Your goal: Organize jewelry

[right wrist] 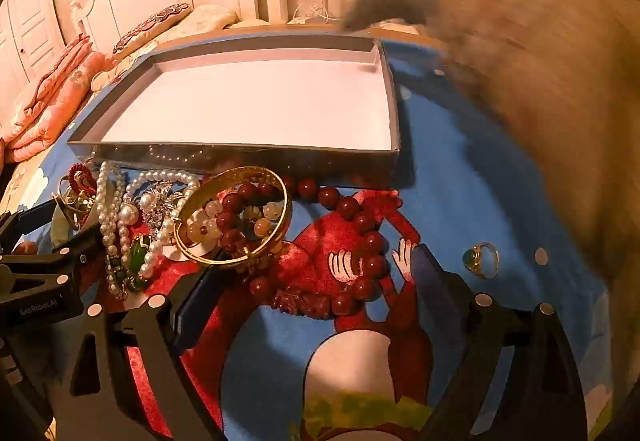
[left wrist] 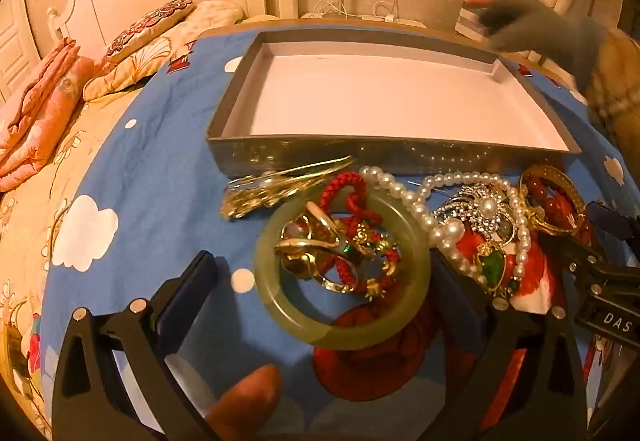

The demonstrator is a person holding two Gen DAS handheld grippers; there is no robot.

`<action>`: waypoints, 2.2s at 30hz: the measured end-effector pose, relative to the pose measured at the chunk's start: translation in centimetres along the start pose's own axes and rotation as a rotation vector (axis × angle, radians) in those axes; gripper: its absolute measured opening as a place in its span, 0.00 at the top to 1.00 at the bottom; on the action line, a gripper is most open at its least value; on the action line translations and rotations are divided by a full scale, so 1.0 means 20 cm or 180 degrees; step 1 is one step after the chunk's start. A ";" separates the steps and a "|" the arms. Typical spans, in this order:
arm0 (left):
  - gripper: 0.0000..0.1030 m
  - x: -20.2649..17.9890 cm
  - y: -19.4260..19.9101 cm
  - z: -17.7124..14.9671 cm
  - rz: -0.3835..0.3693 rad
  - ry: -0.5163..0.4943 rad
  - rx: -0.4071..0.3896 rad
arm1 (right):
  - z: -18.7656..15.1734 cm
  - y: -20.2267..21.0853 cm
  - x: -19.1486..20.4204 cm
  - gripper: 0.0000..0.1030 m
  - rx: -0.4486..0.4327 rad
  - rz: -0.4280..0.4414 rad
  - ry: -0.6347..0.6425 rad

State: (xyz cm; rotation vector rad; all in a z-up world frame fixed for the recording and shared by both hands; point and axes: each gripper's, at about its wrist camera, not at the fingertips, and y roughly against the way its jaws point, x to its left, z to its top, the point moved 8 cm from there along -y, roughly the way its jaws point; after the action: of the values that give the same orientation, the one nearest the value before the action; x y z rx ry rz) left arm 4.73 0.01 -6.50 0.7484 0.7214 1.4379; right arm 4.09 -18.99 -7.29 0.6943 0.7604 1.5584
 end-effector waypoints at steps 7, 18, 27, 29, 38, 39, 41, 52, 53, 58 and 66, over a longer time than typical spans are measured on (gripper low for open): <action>0.02 0.00 0.00 0.01 -0.0003 0.0003 -0.0054 | 0.00 0.00 0.00 0.16 -0.0041 -0.0007 0.0005; 0.02 0.00 0.00 0.01 -0.0005 0.0004 -0.0048 | 0.00 0.00 0.00 0.16 -0.0033 -0.0014 0.0010; 0.02 0.00 0.00 0.01 -0.0006 0.0005 -0.0049 | 0.00 0.00 0.00 0.16 -0.0034 -0.0015 0.0010; 0.02 0.00 0.00 0.01 -0.0007 0.0005 -0.0048 | 0.00 0.00 0.00 0.16 -0.0033 -0.0016 0.0011; 0.02 0.00 0.00 0.01 -0.0006 0.0005 -0.0048 | 0.00 0.00 0.00 0.16 -0.0034 -0.0016 0.0011; 0.02 0.00 0.00 0.01 -0.0006 0.0005 -0.0048 | 0.00 0.00 0.00 0.16 -0.0034 -0.0016 0.0011; 0.02 0.00 0.00 0.01 -0.0006 0.0005 -0.0048 | 0.00 0.00 0.00 0.16 -0.0033 -0.0016 0.0011; 0.02 0.00 0.00 0.01 -0.0006 0.0005 -0.0048 | 0.00 0.00 0.00 0.16 -0.0034 -0.0016 0.0012; 0.02 0.00 0.00 0.01 -0.0006 0.0005 -0.0047 | 0.00 0.00 0.00 0.16 -0.0034 -0.0016 0.0012; 0.02 0.00 0.00 0.01 -0.0006 0.0005 -0.0048 | 0.00 0.00 0.00 0.16 -0.0034 -0.0016 0.0013; 0.02 0.00 0.00 0.01 -0.0006 0.0005 -0.0047 | 0.00 0.00 0.00 0.16 -0.0033 -0.0016 0.0013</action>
State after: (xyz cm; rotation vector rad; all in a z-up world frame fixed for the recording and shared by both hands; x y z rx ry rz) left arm 4.77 0.01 -6.37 0.7351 0.7117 1.4408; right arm 4.15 -19.05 -7.22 0.6813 0.7560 1.5586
